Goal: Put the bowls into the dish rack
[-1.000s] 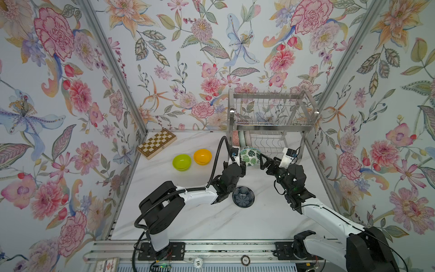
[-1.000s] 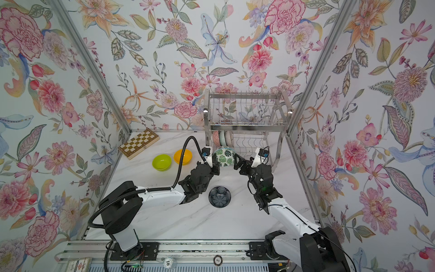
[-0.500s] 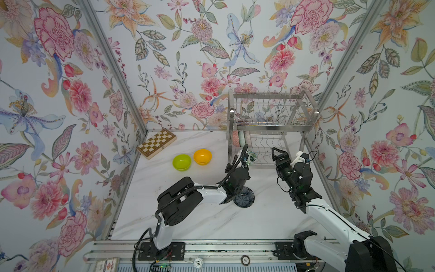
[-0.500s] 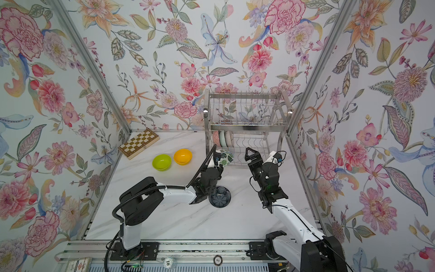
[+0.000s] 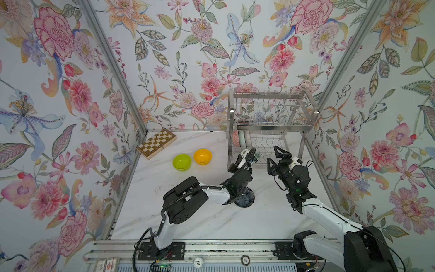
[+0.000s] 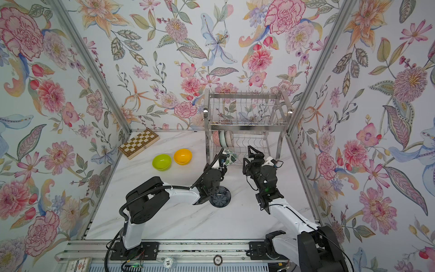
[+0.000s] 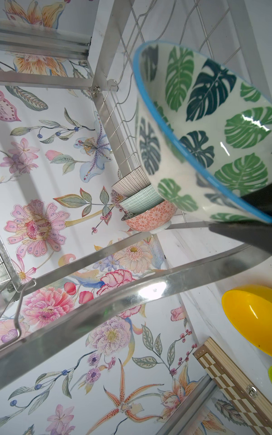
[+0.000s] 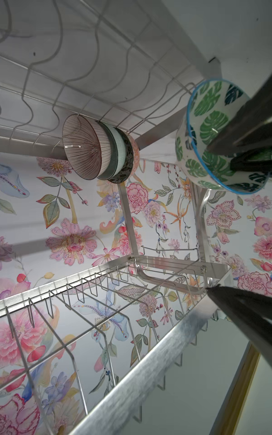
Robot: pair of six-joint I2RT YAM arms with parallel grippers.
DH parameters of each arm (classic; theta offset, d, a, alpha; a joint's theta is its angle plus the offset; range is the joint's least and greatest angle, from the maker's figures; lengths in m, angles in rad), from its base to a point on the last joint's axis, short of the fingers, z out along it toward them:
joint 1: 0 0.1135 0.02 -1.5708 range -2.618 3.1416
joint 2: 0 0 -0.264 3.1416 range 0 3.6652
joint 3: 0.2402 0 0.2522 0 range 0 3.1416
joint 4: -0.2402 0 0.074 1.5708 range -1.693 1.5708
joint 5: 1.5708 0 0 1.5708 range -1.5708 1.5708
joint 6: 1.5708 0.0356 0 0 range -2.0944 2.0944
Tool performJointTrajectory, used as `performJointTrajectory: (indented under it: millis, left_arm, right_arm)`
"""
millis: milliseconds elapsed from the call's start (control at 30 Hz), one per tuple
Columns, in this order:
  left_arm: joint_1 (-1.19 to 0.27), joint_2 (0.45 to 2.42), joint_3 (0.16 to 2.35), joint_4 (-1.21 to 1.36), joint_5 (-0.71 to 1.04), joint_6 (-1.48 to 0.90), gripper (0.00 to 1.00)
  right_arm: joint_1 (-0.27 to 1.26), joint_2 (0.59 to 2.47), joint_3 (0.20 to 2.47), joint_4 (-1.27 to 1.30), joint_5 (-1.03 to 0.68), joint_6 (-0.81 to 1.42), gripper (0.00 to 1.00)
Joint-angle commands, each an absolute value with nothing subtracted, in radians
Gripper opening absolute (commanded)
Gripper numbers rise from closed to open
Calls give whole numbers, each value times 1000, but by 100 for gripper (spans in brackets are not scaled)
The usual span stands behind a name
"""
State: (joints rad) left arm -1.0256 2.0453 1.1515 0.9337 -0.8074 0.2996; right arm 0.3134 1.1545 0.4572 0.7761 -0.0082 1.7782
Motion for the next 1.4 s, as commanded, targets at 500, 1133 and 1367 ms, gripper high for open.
performJointTrajectory:
  millis: [500,1133,1367]
  left_arm:
    - [-1045,2059,1207,1029,-778,332,0]
    - [-1050,2056,1194,1082,-779,391,0]
    - [-1052,2047,1175,1107,-779,414,0]
  right_arm:
    - [410,1367,529,1071,32,1990,65]
    - [454,1448,574,1064,92,2005,36]
    - [457,1437,559,1038,104,1989,21]
